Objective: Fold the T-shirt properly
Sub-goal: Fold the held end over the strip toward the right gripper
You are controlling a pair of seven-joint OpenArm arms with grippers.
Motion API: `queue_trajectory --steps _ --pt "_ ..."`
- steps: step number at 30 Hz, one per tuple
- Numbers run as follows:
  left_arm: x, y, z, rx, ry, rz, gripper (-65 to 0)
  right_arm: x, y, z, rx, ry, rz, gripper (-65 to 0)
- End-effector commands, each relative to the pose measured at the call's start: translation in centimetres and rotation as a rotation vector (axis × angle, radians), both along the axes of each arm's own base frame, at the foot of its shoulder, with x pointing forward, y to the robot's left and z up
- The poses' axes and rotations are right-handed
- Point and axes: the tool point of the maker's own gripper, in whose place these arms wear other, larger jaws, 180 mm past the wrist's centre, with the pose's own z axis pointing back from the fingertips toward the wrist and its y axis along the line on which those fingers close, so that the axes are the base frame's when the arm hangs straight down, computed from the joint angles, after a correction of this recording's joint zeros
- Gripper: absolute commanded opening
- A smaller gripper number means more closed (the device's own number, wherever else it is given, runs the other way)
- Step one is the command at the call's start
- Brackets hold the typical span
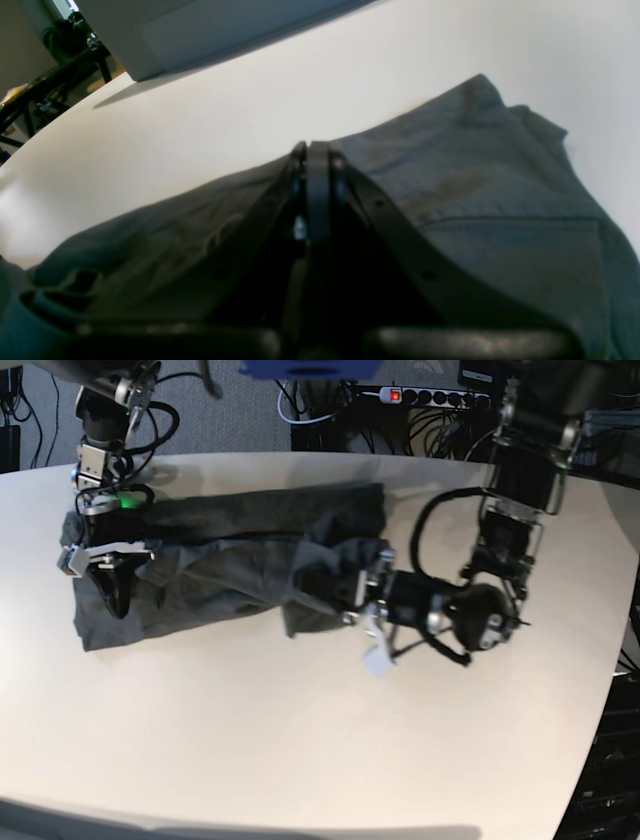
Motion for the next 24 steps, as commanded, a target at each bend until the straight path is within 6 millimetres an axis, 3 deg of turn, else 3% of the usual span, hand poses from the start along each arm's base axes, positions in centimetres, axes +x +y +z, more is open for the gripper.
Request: queue_trajectory --steps 1,6,17,22,24 --pt "0.5 -0.9 1.9 -0.057 -0.009 -0.007 -62.3 -5.1 5.2 -8.4 -0.053 0.392 0.186 -64.4" --pt "1.2 -3.0 1.2 -0.016 -0.047 0.024 -62.3 -5.1 5.2 -8.4 -0.053 0.392 0.186 -64.4" --pt "1.0 -4.4 -2.9 0.076 0.018 0.063 -61.8 -6.0 5.0 -8.6 -0.056 0.402 0.184 -64.4" --pt "2.1 -4.4 -3.4 0.083 0.005 0.125 -61.5 -6.0 4.9 -8.6 -0.057 0.403 0.184 -64.4" --pt "2.1 -4.5 -3.4 0.080 0.005 0.125 -58.1 -6.1 4.8 -8.7 -0.059 0.404 0.185 -64.4"
